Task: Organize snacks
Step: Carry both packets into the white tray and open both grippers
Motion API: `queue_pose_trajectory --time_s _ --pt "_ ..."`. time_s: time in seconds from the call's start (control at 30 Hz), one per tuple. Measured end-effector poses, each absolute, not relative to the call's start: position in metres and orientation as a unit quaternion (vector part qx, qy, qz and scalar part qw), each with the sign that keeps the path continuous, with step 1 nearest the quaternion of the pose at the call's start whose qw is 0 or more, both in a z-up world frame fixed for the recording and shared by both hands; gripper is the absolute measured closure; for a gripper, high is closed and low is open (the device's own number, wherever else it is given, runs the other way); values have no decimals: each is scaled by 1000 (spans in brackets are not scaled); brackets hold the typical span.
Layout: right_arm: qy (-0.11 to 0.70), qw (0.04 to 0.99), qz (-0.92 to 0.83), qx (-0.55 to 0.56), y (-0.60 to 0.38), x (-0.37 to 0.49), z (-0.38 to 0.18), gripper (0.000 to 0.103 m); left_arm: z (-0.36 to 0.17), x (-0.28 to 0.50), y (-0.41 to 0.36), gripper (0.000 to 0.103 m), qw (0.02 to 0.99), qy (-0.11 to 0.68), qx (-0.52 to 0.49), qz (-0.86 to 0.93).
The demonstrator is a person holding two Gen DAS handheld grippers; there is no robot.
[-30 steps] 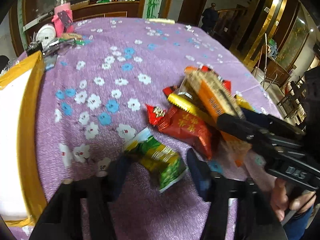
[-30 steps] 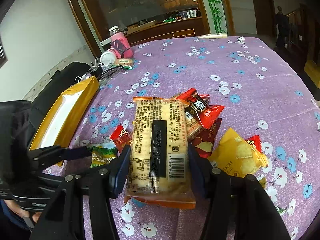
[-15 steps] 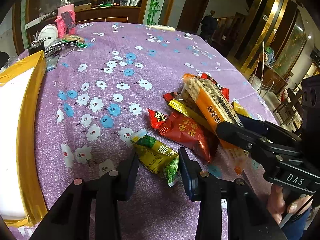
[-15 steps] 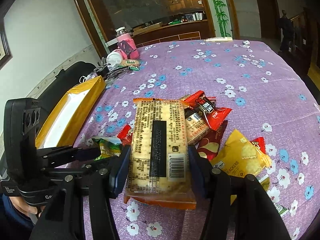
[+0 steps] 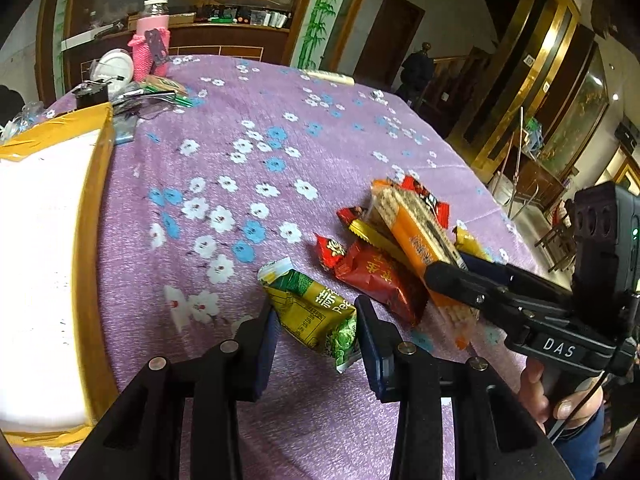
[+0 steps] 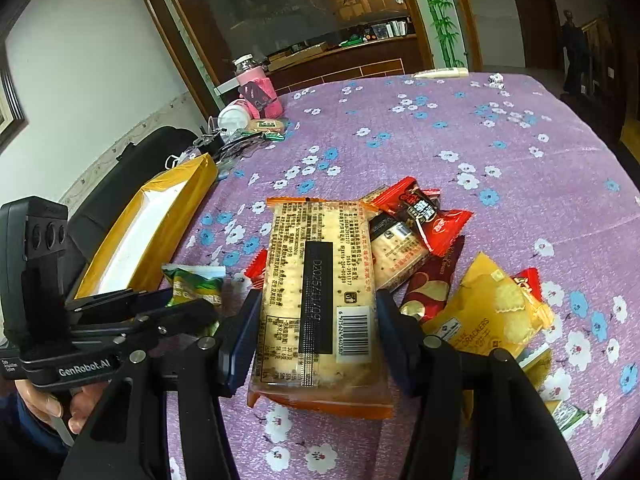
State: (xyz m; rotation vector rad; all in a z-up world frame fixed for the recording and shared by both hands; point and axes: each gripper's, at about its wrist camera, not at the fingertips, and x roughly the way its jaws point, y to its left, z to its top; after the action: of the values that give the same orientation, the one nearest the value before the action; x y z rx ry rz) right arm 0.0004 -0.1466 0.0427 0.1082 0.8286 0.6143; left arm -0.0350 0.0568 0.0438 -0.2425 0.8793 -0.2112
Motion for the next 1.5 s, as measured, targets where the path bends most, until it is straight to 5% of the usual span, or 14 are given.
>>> queue_pose_trajectory --time_s 0.9,1.5 --pt "415 821 392 15 8 -1 90 48 94 -67 243 64 923 333 -187 46" --pt "448 811 376 -31 168 46 85 48 41 -20 352 63 886 386 -225 124"
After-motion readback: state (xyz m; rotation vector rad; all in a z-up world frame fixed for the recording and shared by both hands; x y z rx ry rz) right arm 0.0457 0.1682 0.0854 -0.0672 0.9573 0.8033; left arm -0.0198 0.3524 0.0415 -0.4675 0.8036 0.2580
